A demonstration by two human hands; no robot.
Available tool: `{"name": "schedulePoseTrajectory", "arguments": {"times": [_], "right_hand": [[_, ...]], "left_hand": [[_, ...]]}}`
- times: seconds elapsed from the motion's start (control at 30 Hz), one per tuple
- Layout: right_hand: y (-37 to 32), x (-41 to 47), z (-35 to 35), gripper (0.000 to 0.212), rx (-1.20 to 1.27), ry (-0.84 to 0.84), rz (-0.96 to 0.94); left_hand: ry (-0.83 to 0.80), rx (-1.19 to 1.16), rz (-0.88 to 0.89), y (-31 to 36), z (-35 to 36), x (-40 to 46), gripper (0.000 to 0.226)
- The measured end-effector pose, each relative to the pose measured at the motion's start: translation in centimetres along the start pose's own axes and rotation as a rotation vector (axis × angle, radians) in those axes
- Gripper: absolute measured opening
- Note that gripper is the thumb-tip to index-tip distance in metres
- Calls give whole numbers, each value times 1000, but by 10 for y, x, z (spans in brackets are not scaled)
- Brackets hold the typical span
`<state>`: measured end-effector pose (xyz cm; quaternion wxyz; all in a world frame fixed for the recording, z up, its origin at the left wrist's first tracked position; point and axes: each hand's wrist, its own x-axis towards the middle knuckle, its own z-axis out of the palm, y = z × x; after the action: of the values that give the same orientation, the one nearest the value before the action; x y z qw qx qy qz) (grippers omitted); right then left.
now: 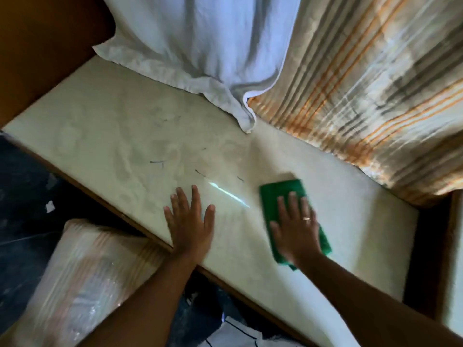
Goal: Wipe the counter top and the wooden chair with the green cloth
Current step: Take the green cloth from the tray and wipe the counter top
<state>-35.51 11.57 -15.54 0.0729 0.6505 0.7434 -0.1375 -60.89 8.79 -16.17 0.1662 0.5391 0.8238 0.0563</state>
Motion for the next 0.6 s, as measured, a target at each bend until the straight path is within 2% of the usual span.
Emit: {"name": "schedulePoseTrajectory", "arguments": {"times": [0.07,0.2,0.23,0.33,0.4,0.47,0.53,0.6], "right_hand": [[-39,34,-8,70,-52,-15,-147],[-111,124,-28,71,17,-15,16],[-127,121,-23,72,14,-19,-25],[-151,40,10,69,-79,-24,-370],[-131,-15,21,68,-104,-62,-541],[-97,-17,11,65,-162,-117,-608],[-69,19,0,62,-227,-20,-582],[-65,73,-16,64,-157,94,-285]], "left_hand": [[31,-23,6,-11,-14,21,69],[136,52,49,-56,-51,100,67],[168,84,34,-72,-60,121,67],[186,149,-79,-127,-75,170,69],[170,157,-159,-149,-72,181,73],[161,143,-145,-155,-68,186,73],[140,118,-110,-155,-68,189,73],[129,108,-108,-153,-70,189,73]]}}
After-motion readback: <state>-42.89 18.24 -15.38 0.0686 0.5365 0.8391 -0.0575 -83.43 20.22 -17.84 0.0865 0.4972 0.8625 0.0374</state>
